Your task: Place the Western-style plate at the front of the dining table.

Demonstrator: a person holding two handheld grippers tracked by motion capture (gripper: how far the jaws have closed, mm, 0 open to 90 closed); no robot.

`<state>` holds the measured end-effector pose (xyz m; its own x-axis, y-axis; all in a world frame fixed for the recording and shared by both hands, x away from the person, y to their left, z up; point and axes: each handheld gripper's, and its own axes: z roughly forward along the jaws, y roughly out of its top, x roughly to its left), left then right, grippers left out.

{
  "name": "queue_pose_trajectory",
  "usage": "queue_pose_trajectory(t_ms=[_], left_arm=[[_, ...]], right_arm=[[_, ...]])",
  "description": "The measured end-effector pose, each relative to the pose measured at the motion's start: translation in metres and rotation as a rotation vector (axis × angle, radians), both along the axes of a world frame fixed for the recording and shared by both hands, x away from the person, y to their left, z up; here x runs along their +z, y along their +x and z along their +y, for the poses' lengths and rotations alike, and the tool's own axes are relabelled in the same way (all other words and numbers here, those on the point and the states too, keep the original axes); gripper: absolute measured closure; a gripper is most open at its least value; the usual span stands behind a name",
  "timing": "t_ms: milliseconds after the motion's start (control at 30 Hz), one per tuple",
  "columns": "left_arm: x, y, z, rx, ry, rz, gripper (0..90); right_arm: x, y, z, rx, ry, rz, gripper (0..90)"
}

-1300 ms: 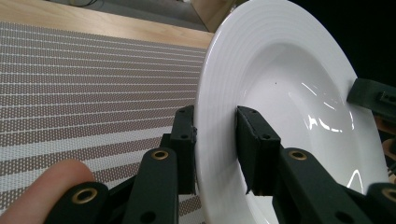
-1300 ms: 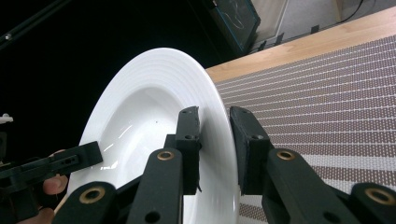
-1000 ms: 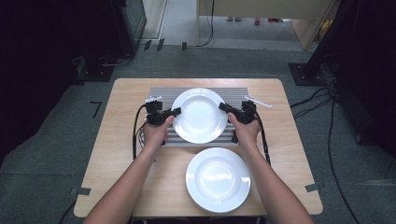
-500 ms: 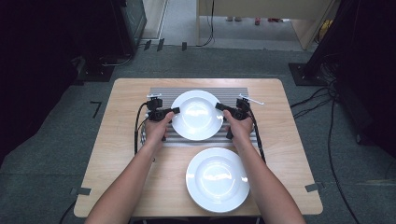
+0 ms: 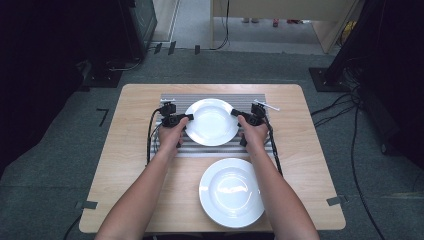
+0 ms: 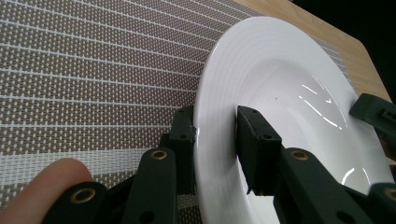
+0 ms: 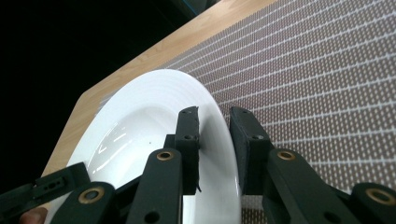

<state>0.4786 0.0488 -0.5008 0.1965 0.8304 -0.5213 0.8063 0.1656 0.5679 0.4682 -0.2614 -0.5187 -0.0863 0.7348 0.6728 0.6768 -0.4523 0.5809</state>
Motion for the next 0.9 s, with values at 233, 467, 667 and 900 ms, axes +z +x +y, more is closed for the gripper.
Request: queue_pose_trajectory(t_ms=[233,467,667,900], left_arm=[[-0.001,0.002,-0.003,0.001,0.018,0.006,68.9],[-0.002,0.0,-0.007,-0.012,0.058,-0.027,64.7],[-0.002,-0.004,-0.009,-0.032,0.104,-0.044,49.4],[0.005,-0.01,-0.001,-0.013,0.126,-0.071,43.6]], right_arm=[[0.0,0.005,0.002,-0.01,-0.053,-0.024,73.9],[-0.002,0.006,0.002,0.004,-0.082,-0.055,73.6],[0.004,0.003,0.006,0.013,-0.14,-0.092,64.5],[0.014,-0.002,0.006,0.029,-0.214,-0.115,60.8]])
